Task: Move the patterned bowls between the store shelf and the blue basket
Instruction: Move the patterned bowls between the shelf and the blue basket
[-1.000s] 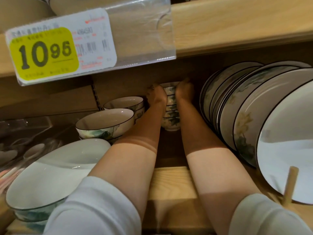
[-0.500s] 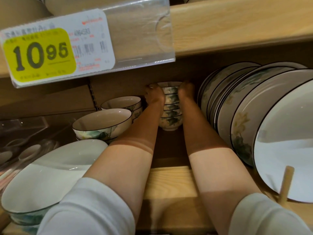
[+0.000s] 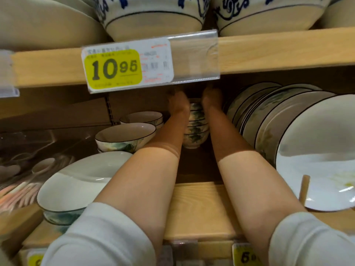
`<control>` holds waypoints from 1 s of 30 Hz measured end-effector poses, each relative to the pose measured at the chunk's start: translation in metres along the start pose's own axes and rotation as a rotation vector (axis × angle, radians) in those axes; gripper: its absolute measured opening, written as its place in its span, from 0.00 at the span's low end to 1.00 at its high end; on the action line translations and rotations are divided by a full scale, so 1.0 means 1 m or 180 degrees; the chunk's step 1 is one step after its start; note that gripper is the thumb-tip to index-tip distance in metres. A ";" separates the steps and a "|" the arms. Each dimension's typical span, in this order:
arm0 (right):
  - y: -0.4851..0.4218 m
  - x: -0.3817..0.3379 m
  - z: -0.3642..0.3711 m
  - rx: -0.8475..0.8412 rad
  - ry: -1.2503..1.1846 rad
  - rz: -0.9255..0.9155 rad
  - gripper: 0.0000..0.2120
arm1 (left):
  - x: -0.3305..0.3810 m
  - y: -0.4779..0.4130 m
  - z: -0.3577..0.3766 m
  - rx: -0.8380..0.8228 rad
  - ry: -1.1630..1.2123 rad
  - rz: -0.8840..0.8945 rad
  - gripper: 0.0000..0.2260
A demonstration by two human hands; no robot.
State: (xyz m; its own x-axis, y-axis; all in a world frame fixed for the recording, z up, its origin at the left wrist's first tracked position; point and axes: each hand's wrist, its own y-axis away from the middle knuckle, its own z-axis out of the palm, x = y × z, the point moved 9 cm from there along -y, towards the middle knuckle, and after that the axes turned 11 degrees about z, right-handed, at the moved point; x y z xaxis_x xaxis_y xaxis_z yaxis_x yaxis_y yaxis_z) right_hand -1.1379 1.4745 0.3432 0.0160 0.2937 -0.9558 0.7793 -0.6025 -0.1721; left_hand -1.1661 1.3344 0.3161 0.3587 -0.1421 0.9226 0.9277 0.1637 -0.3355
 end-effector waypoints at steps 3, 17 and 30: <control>0.012 -0.008 -0.014 0.0143 -0.0153 0.0043 0.20 | 0.010 0.011 -0.002 0.0027 0.0265 0.0008 0.21; 0.126 0.026 -0.081 -0.0510 -0.1842 0.0364 0.16 | 0.061 0.136 -0.048 -0.0317 0.1010 -0.0069 0.13; 0.306 0.091 -0.102 -0.1841 -0.1776 0.0591 0.10 | 0.075 0.341 -0.166 0.0187 0.0670 0.0819 0.13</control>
State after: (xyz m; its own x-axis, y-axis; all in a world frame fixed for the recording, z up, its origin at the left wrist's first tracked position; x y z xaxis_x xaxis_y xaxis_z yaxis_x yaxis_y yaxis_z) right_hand -0.8338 1.3925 0.2275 -0.0184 -0.2769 -0.9607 0.9965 -0.0829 0.0047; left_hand -0.8059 1.2176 0.2393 0.5995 -0.2862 0.7475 0.7986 0.2755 -0.5350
